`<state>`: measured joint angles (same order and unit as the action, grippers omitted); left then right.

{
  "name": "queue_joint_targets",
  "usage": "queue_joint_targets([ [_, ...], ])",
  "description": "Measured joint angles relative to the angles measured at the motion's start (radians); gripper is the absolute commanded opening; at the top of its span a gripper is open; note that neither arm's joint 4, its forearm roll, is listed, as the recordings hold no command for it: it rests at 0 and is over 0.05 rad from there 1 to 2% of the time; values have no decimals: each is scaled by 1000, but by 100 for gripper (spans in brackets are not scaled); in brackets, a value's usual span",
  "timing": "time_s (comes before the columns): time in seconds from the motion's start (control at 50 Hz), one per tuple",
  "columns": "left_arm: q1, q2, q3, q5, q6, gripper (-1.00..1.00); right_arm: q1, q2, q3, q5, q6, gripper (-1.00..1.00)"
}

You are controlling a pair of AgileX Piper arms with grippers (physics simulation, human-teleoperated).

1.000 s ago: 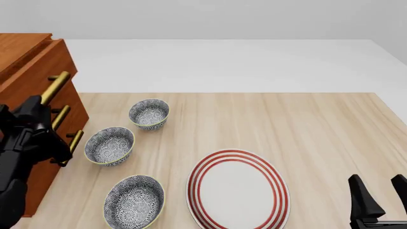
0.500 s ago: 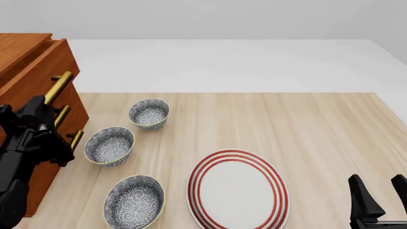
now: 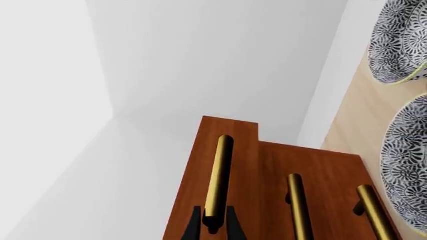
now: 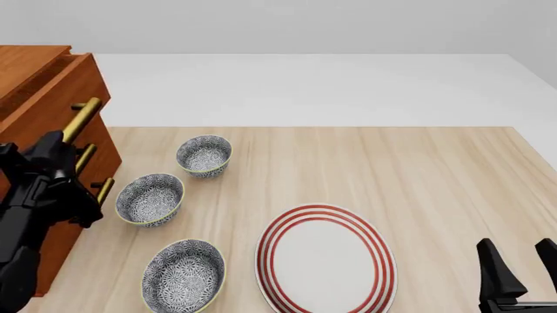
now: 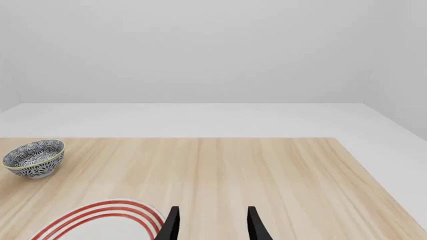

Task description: Open the top drawer of the cabinet.

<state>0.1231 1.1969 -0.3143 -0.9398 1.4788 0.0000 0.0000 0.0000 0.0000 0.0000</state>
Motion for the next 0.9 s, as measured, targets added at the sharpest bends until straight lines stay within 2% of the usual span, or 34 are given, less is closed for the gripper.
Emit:
queue_joint_targets([
  [0.9, -12, -11, -2, 18, -4, -100, 0, 0, 0, 0, 0, 100],
])
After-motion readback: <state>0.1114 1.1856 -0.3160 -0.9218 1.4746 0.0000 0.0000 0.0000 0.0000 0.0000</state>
